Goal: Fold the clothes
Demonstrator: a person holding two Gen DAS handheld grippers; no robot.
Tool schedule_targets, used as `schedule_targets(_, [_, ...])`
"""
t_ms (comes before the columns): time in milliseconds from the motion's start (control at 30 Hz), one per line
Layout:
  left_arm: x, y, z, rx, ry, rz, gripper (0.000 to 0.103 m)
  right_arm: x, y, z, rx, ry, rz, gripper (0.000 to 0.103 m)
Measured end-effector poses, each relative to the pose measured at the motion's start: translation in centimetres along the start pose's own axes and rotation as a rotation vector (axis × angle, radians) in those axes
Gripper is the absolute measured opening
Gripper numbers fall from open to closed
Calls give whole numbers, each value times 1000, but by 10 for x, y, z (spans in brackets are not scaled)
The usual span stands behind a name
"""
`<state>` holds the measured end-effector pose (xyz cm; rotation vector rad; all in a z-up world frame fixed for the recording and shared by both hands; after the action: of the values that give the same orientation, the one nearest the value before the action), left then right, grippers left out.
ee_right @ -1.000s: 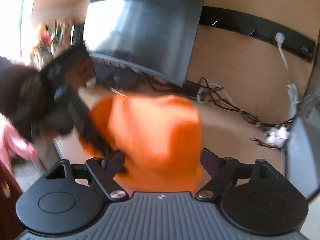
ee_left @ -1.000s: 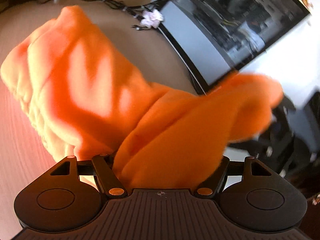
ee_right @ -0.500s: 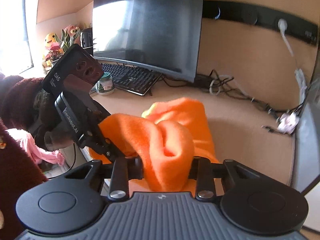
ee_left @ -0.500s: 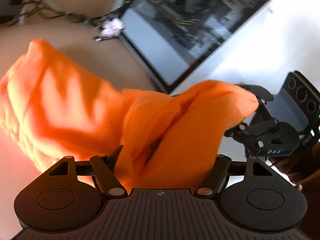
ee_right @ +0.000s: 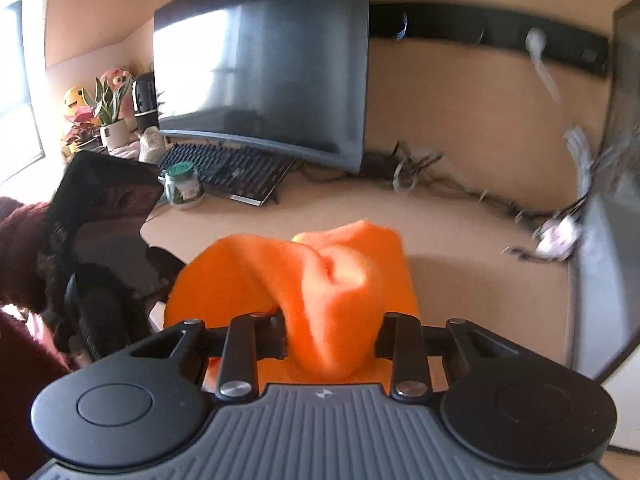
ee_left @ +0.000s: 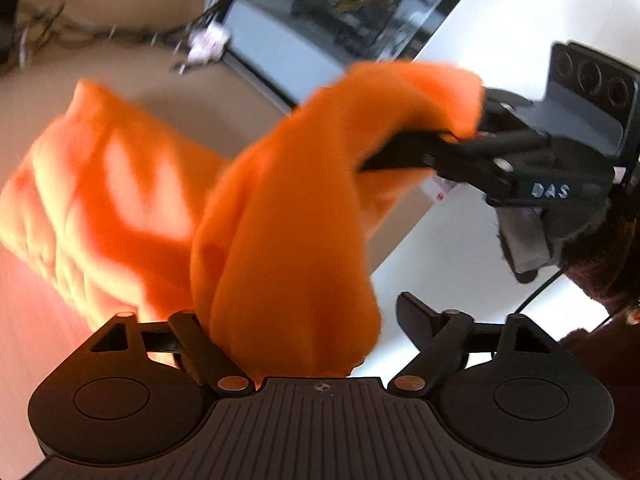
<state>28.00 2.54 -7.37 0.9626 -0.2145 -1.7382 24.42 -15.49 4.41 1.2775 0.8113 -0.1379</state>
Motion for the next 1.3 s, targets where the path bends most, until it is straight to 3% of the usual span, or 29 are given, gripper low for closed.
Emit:
schedule_targets(67, [4,-8,-10,-62,14,-2,75,25,-4,-2,6,18,-27,41])
schedule_targets(167, [1,-16,-23,-135,38,24,69,59,-12,-8,-20,0,-72,60])
schedule_targets(300, [-15,-20,-36,-232,61,109,66,70,-16,-4,-15,-22,-86,72])
schedule_targets(467, [-26,-13,-41,-257,171,179,69,54,-19,31,185,-26,-36,86])
schedule_targets(633, [-20,-3,-25,-222,342,206,78,76,-33,53,357,-111,-79,90])
schedule_targets(833, [-28,-1,-2,-128,530,230,93,101,-50,50,365,-175,-137,101])
schedule_targets(967, [-30,2,-3,-114,578,237,94,101,-50,51,382,-177,-143,103])
schedule_targets(1300, [-26,6,-20,-126,614,210,97,98,-46,40,407,-221,-160,103])
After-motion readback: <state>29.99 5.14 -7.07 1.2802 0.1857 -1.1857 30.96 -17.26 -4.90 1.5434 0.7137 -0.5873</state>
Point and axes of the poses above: each gripper's, at about its wrist camera, not at the fingertips, and x roughly the way its jaws point, z to its right, y to its top, the point moved 1 cm from there along x, roughly the way its jaws point, and after that the axes turned 15 degrees about -y, right-handed, at the moved point
